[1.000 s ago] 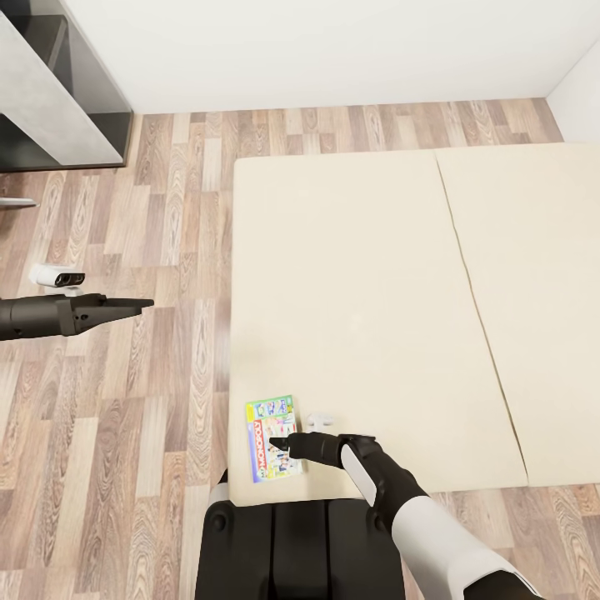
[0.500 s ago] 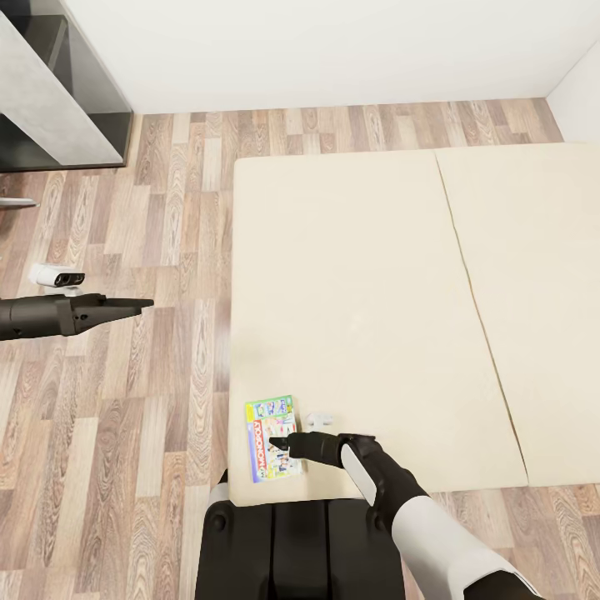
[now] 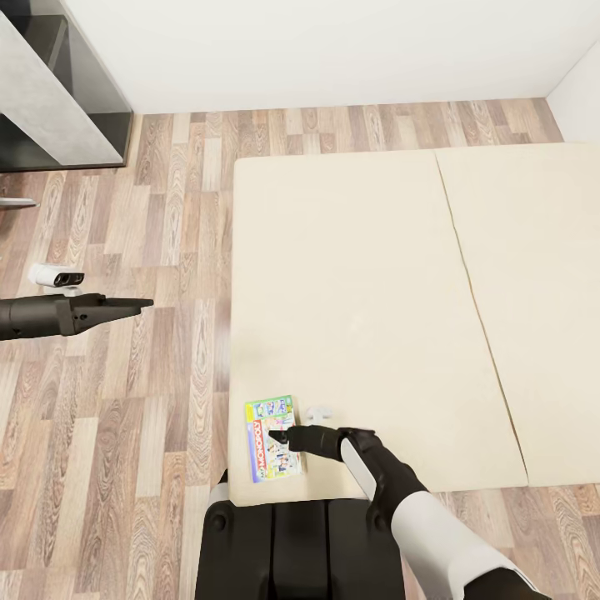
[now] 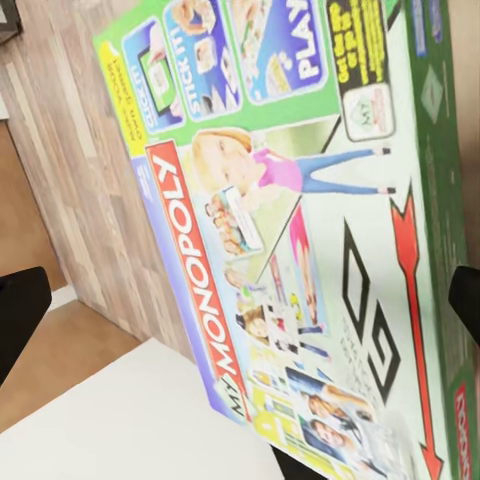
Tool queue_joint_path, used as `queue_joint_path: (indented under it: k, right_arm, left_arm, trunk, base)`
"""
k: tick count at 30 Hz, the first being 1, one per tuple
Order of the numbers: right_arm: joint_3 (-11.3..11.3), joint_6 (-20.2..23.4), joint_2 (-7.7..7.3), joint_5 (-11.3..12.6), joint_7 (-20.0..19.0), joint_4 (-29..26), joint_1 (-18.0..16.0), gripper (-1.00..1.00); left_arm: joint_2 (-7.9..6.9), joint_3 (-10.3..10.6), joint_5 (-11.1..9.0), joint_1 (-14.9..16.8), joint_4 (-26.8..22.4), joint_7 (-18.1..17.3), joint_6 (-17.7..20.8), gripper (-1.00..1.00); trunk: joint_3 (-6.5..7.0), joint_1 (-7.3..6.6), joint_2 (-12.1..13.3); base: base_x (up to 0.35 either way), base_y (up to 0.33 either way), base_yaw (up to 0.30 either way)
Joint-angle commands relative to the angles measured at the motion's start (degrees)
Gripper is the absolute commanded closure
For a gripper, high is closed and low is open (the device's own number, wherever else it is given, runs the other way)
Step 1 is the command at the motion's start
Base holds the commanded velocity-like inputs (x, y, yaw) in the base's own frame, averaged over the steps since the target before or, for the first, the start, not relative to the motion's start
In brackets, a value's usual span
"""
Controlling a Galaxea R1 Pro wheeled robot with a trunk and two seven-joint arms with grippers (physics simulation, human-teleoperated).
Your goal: Put all the toys in the child's room - the three board games (two on the bed and one on the table), the two jigsaw puzzles on the table, and the tennis ball on the table - inside the toy box on the table in the child's room.
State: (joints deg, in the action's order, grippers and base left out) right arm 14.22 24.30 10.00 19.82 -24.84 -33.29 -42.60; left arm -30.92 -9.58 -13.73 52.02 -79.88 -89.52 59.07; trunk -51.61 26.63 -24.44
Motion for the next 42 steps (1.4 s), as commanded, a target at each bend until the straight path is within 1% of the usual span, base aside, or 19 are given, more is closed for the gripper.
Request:
queue_joint_path:
  k: [1,12,16,17,21,26,34,42]
  right_arm:
    - [0.06,0.33,0.0,0.31,0.07,-0.06,-0.02,-1.0]
    - [0.1,-0.03,0.0,-0.05,0.21,-0.08,-0.04,-1.0]
    - [0.02,-1.91,0.0,-2.34,0.22,0.0,-0.03,-1.0]
    - [-0.06,-2.44,0.0,-3.36,0.22,0.02,-0.03,-1.0]
    - [-0.21,-3.18,0.0,-5.43,0.24,0.06,-0.03,-1.0]
    - [-0.24,-3.35,0.0,-5.97,0.23,0.08,-0.03,-1.0]
    - [-0.22,-3.41,0.0,-6.09,0.23,0.14,-0.03,-1.0]
    - [-0.17,-3.46,0.0,-6.11,0.25,0.16,-0.03,-1.0]
  left_arm:
    - [-0.03,0.02,0.03,0.01,-0.01,-0.22,0.61,-1.0]
    - [-0.02,0.09,0.07,0.01,-0.01,-0.22,0.61,-1.0]
    - [-0.02,0.09,0.1,0.01,-0.01,-0.15,0.61,-1.0]
    - [0.0,0.09,0.1,0.01,-0.01,-0.14,0.61,-1.0]
    - [0.05,0.09,0.1,0.01,-0.01,-0.13,0.61,-1.0]
    - [0.04,0.09,0.11,0.01,-0.01,-0.13,0.61,-1.0]
    - [0.06,0.09,0.11,0.01,-0.01,-0.13,0.61,-1.0]
    - [0.06,0.09,0.11,0.01,0.0,-0.11,0.61,-1.0]
  trunk:
    - [-0.06,0.03,-0.08]
    - [-0.06,0.03,-0.08]
    - [-0.06,0.03,-0.08]
    - [-0.06,0.03,-0.08]
    - [-0.06,0.03,-0.08]
    - [-0.06,0.03,-0.08]
    - [-0.06,0.03,-0.08]
    - [-0.06,0.03,-0.08]
  base:
    - [0.0,0.0,0.0]
    - [0.0,0.0,0.0]
    - [0.0,0.0,0.0]
    - [0.0,0.0,0.0]
    - [0.0,0.0,0.0]
    - [0.0,0.0,0.0]
    - [0.0,0.002,0.0]
    - [0.0,0.074,0.0]
